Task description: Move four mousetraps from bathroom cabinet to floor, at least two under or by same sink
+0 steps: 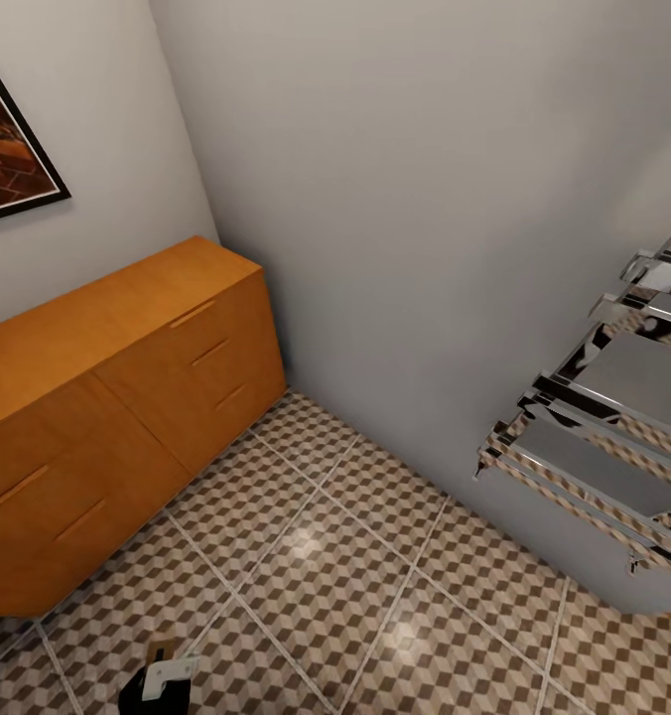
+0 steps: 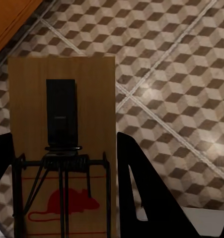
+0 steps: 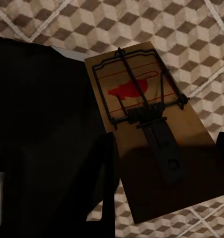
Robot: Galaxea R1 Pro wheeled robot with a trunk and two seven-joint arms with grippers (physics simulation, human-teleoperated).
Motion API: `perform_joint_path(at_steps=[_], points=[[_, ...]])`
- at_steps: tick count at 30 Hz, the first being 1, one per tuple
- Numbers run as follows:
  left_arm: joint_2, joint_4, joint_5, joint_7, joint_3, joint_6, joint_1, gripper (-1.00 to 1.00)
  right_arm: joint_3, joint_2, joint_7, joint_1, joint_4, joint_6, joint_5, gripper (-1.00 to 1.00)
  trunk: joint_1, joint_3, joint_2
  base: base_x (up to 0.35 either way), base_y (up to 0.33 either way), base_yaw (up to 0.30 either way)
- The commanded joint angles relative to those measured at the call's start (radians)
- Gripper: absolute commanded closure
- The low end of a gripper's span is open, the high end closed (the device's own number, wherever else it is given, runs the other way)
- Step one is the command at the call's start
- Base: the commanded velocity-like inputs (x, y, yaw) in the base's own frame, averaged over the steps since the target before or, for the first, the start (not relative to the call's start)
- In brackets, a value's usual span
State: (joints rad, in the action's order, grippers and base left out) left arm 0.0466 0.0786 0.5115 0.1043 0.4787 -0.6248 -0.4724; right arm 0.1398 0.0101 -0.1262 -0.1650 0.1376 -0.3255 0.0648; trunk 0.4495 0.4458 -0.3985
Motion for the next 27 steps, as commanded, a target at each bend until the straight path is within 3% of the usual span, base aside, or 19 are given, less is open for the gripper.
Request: perform_joint_path(at_steps=[1,10,18,27], points=[[-0.001,0.003,-0.004,0.01,0.008,0.0,-0.001,1.0,0.007,0.001,-0.012,-0.001,-0.001,-0.001,0.006,1.0,0.0,0.001,-0.002,0.0,0.0,0.0],[-0.001,0.003,-0.004,0.009,0.008,0.006,-0.001,1.0,0.006,0.006,-0.012,-0.001,0.009,-0.016,0.008,1.0,0.0,-0.01,-0.002,0.0,0.0,0.0],[-0.001,0.003,-0.004,0.009,0.009,0.007,-0.001,1.0,0.005,0.003,-0.012,-0.001,0.07,-0.097,0.01,1.0,0.0,-0.023,-0.002,0.0,0.0,0.0],[-0.001,0.003,-0.004,0.009,0.008,0.007,-0.001,1.0,0.003,0.001,-0.013,-0.001,0.075,-0.11,0.009,1.0,0.0,-0.038,-0.002,0.0,0.0,0.0]])
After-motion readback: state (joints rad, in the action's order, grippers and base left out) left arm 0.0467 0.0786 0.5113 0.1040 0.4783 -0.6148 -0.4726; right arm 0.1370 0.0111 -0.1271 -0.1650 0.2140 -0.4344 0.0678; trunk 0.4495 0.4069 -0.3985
